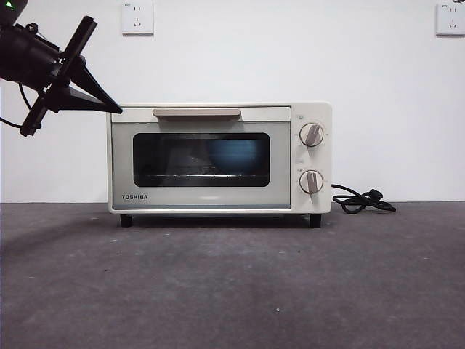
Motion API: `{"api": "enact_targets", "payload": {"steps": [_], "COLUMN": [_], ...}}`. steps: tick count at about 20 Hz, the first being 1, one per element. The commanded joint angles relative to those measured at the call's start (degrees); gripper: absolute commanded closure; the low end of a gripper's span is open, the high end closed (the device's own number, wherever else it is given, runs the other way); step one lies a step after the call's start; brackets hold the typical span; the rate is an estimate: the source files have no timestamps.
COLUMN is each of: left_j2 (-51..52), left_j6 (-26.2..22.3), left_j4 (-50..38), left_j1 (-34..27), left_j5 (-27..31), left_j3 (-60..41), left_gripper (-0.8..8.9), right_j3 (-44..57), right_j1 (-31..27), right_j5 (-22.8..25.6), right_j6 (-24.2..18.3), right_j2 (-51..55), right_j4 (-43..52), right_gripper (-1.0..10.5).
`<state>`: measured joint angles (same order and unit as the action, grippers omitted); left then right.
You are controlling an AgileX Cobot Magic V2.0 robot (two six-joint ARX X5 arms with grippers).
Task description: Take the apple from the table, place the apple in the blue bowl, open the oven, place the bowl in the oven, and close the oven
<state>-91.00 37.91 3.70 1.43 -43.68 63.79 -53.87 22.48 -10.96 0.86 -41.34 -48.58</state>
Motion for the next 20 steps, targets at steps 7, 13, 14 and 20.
{"api": "enact_targets", "payload": {"steps": [7, 13, 14, 20], "left_j2": [7.69, 24.59, 27.30, 40.02], "left_j6": [-19.30, -29.27, -29.70, -35.10], "left_j4": [16.09, 28.50, 29.18, 40.65], "left_j1": [-0.11, -0.11, -0.11, -0.11], "left_j5": [-2.47, 3.85, 4.96, 9.64], "left_j3": [0.11, 0.11, 0.11, 0.11], "left_gripper": [8.21, 8.18, 8.18, 8.18], "right_j3": [0.50, 0.48, 0.48, 0.48], "right_j1": [0.04, 0.04, 0.04, 0.04], "right_j5": [0.13, 0.55, 0.55, 0.55], "right_j6": [1.55, 1.53, 1.55, 1.53], "right_j2": [-0.46, -1.33, -1.55, -2.01], "right_j4": [0.07, 0.15, 0.15, 0.13], "right_gripper": [9.5, 9.5, 9.5, 9.5]}}
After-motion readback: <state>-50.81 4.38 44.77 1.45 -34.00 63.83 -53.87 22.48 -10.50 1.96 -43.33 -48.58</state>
